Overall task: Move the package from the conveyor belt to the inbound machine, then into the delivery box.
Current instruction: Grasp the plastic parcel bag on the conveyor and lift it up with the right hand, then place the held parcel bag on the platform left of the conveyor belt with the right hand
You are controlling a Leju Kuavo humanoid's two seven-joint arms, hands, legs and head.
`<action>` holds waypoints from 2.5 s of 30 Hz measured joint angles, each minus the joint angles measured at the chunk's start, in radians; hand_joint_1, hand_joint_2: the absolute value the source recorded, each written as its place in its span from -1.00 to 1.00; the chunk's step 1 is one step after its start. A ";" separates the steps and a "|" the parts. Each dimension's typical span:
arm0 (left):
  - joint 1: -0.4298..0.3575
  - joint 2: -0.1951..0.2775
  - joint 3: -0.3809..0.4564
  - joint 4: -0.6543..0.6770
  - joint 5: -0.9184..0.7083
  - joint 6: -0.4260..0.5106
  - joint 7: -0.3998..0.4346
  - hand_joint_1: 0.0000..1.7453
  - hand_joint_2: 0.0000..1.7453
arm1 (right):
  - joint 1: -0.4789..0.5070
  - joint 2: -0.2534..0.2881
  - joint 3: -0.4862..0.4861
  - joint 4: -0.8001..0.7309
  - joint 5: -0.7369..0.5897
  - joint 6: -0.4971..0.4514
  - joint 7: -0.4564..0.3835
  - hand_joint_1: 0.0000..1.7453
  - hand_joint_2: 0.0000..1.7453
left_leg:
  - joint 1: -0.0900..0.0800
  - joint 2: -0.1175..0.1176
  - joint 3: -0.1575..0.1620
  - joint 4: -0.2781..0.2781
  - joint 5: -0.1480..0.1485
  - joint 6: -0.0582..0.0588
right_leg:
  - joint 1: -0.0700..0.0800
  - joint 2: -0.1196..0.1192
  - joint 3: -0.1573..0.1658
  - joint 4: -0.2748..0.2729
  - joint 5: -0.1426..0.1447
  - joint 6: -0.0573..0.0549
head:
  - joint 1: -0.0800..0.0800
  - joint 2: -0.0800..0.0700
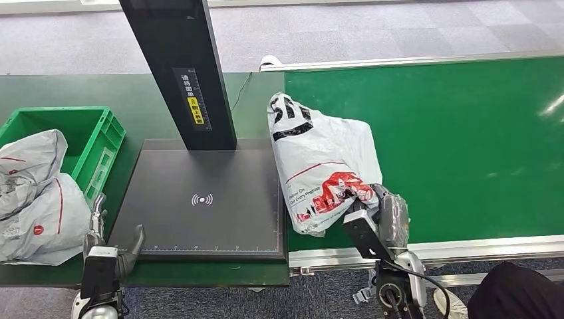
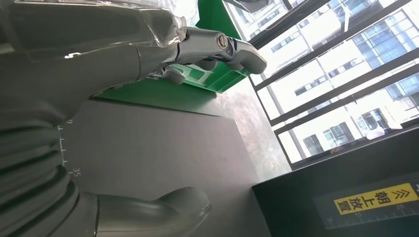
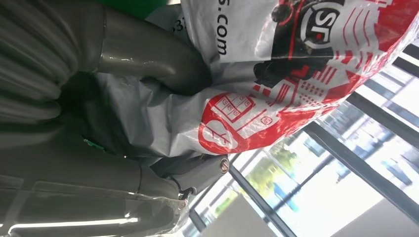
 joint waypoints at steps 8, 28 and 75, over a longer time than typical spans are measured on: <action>-0.003 0.000 -0.003 0.000 0.003 0.001 -0.006 -1.00 1.00 | 0.036 -0.028 0.048 -0.166 0.019 -0.007 -0.002 1.00 1.00 | 0.000 0.000 0.000 0.000 0.000 0.000 | 0.000 0.000 0.000 0.000 0.000 0.000 | 0.000 0.000; -0.064 0.000 -0.081 0.063 0.038 0.029 -0.024 -1.00 1.00 | -0.198 0.043 0.277 0.145 -0.111 0.078 -0.052 1.00 1.00 | 0.001 0.001 0.000 0.000 0.000 0.000 | 0.000 0.000 0.000 0.000 0.000 0.000 | 0.000 0.000; -0.264 0.028 -0.185 0.344 0.114 0.115 -0.026 -1.00 1.00 | -0.409 0.248 0.604 0.834 -0.230 0.129 -0.045 -0.30 1.00 | 0.002 0.001 0.000 0.000 0.001 -0.001 | 0.002 0.001 0.000 0.001 0.000 -0.001 | 0.001 0.000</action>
